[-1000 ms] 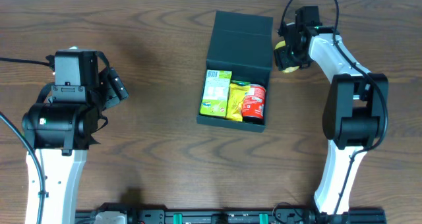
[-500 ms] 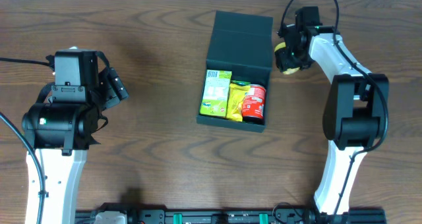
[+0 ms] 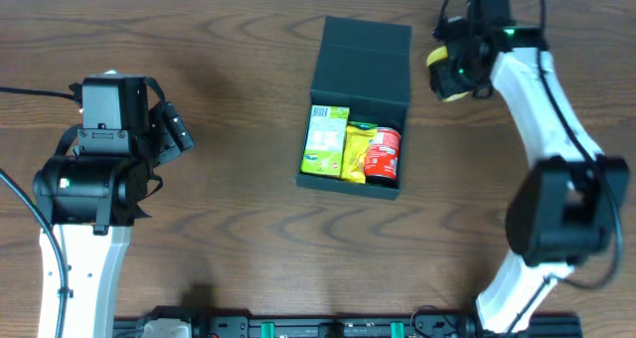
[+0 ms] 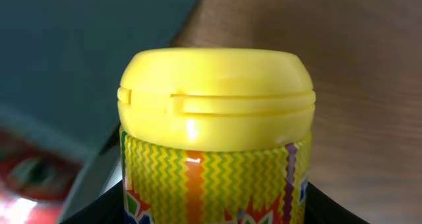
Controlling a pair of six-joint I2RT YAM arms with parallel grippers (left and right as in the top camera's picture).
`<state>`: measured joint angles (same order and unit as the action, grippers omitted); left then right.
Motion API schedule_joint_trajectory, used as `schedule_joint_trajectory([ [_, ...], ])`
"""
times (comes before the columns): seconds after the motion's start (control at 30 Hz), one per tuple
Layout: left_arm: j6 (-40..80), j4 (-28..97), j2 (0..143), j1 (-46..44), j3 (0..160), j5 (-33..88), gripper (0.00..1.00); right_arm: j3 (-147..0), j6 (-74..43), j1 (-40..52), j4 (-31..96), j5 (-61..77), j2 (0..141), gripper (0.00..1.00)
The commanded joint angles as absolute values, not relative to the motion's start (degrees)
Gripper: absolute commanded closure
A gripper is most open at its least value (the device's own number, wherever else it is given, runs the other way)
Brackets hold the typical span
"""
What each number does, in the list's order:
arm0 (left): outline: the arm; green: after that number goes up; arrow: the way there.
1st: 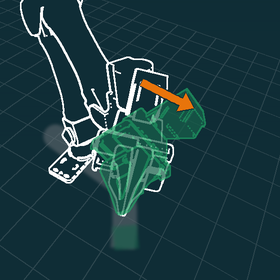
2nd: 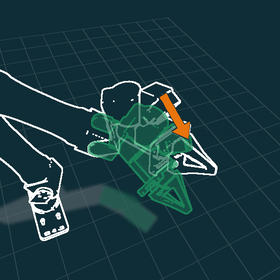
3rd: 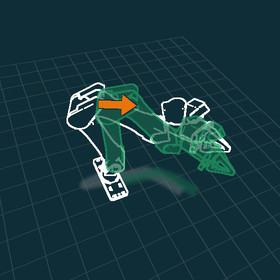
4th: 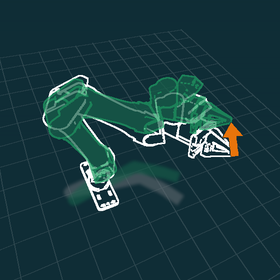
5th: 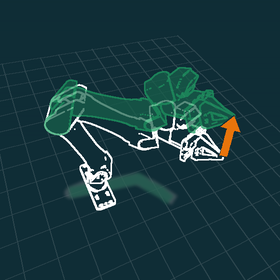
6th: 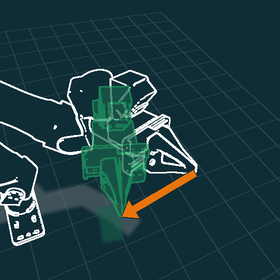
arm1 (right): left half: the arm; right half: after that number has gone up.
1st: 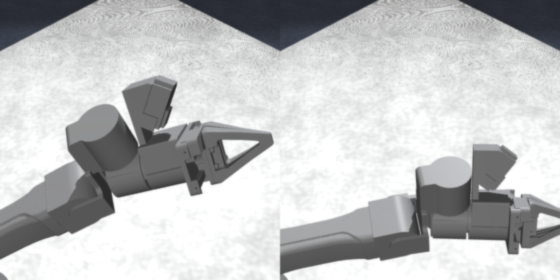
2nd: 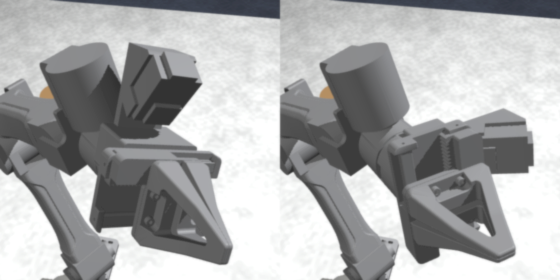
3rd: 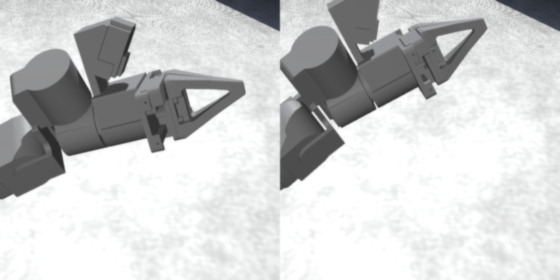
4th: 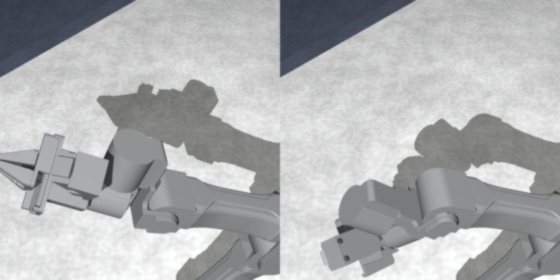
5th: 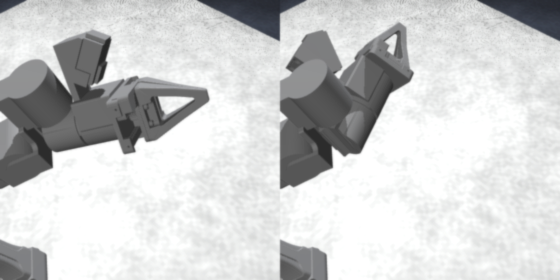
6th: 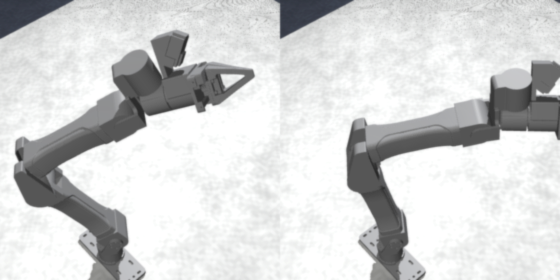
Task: Pack container
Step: 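Grasp the yellow bottle with the right gripper and lift it, then lower the yellow bottle into the black box with the right gripper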
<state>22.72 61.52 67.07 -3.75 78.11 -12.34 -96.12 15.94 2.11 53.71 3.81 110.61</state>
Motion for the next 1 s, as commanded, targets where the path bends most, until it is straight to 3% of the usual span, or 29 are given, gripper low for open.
schedule_joint_trajectory([
  [0.0, 23.35, 61.71, 67.18, -3.40, 77.62, -12.38, 0.05, -96.44, 21.61, 3.36, 56.01, 9.17, 105.06, 0.44],
  [0.3, 23.35, 61.71, 67.18, -3.40, 77.62, -12.38, 0.05, -96.42, 37.32, 11.55, 66.50, 15.42, 100.44, 0.51],
  [0.97, 23.35, 61.71, 67.18, -3.40, 77.62, -12.38, 0.05, -94.56, 62.61, 14.11, 67.70, 16.58, 104.53, 0.43],
])
